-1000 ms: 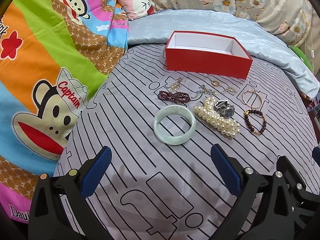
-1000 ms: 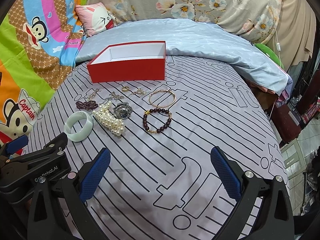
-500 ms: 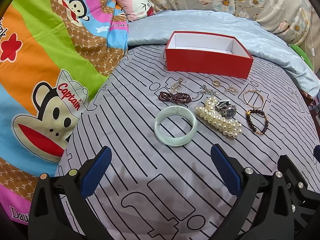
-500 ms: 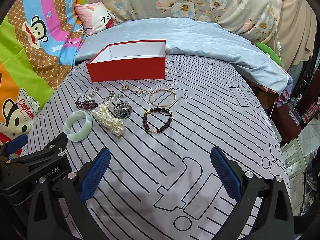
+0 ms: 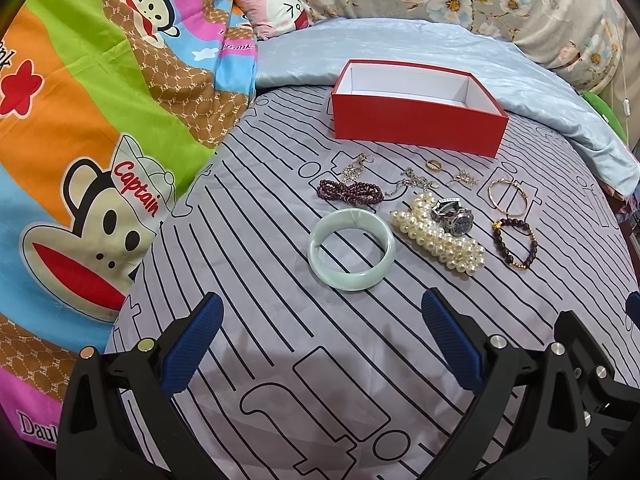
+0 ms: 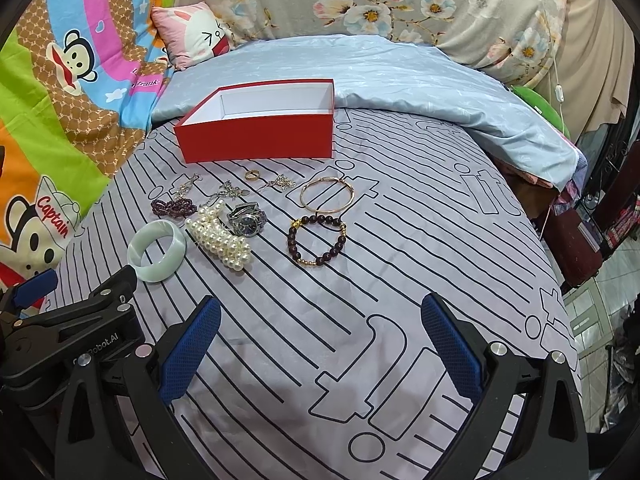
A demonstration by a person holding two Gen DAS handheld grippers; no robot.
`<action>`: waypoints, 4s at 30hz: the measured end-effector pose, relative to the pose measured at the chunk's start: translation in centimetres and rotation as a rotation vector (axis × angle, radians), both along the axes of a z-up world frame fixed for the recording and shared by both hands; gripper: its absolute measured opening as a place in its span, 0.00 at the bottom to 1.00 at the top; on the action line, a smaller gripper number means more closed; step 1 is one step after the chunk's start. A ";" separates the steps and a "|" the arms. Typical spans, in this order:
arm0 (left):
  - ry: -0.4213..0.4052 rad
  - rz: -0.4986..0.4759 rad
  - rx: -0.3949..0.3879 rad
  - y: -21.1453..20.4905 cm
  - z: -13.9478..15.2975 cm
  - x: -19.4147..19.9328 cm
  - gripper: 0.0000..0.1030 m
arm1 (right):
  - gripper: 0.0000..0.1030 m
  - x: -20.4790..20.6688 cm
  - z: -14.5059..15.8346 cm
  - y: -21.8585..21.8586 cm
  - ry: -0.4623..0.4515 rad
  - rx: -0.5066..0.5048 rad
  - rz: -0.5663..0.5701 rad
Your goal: Organize jewelry
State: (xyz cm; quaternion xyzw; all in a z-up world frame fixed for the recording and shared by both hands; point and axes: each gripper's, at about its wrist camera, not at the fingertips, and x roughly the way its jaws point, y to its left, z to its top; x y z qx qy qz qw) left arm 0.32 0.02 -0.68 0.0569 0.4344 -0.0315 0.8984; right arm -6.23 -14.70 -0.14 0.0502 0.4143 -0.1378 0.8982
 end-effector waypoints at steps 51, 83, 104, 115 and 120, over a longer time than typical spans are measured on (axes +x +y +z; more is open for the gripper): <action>0.091 -0.010 -0.087 0.5 -4.4 6.0 0.95 | 0.95 2.6 -2.5 -4.4 0.053 0.037 -0.052; 0.126 -0.060 -0.160 1.8 -5.0 8.8 0.11 | 0.95 8.3 -3.1 -4.8 0.051 0.017 -0.028; 0.136 -0.070 -0.192 2.0 -4.2 8.6 0.12 | 0.35 15.9 -6.5 -8.5 0.102 0.051 -0.026; 0.143 -0.069 -0.200 1.9 -4.4 8.9 0.12 | 0.04 16.5 -6.6 -8.2 0.079 0.062 0.018; 0.142 -0.070 -0.206 1.9 -4.3 8.8 0.12 | 0.02 16.4 -6.6 -8.2 0.080 0.083 0.018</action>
